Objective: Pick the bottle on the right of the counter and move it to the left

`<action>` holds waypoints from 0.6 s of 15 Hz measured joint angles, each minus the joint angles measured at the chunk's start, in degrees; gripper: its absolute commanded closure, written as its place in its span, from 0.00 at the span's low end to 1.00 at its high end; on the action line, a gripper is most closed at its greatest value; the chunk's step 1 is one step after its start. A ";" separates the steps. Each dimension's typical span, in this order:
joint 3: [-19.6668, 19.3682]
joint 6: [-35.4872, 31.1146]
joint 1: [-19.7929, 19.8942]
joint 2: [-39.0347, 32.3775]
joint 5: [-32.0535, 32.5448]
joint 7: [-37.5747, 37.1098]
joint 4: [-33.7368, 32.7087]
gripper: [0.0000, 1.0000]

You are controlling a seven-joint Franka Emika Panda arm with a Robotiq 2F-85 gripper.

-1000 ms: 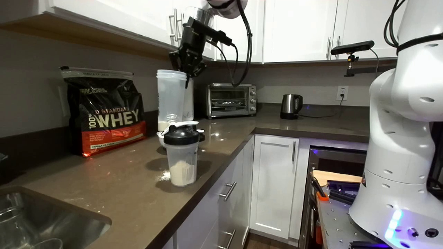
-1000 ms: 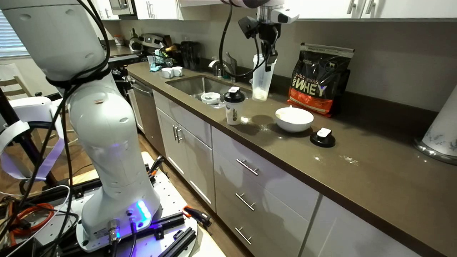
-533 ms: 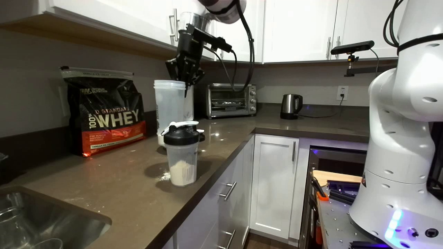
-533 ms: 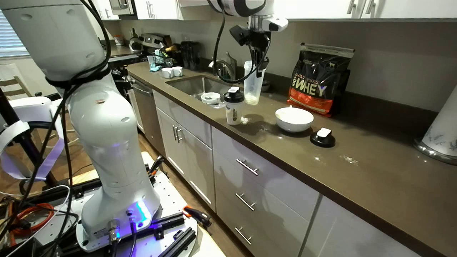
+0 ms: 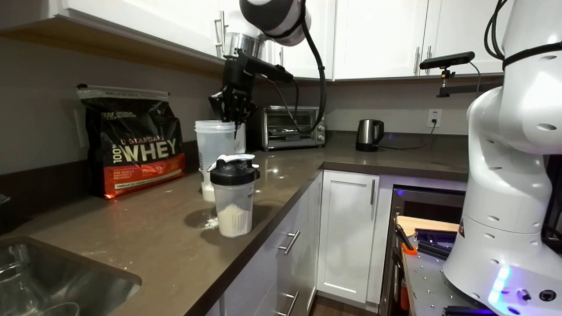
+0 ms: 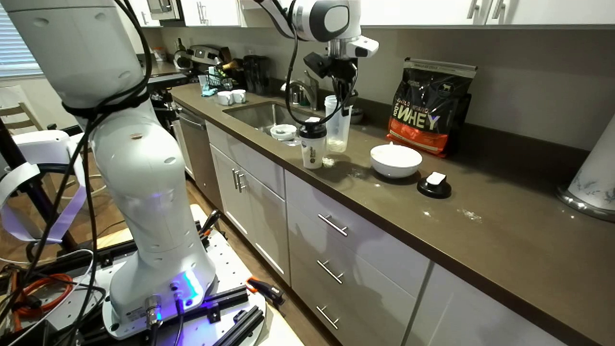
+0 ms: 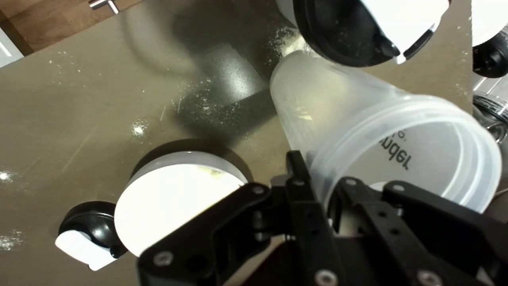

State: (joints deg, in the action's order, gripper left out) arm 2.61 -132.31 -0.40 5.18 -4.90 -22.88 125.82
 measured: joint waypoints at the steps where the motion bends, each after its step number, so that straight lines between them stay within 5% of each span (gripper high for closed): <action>1: 0.14 -0.46 -0.05 -0.38 0.16 0.00 0.05 0.98; 9: 0.59 -4.98 -0.72 -3.93 1.46 0.00 0.04 0.98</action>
State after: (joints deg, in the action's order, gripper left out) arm 3.20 -137.29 -1.12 1.25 -3.44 -22.88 125.86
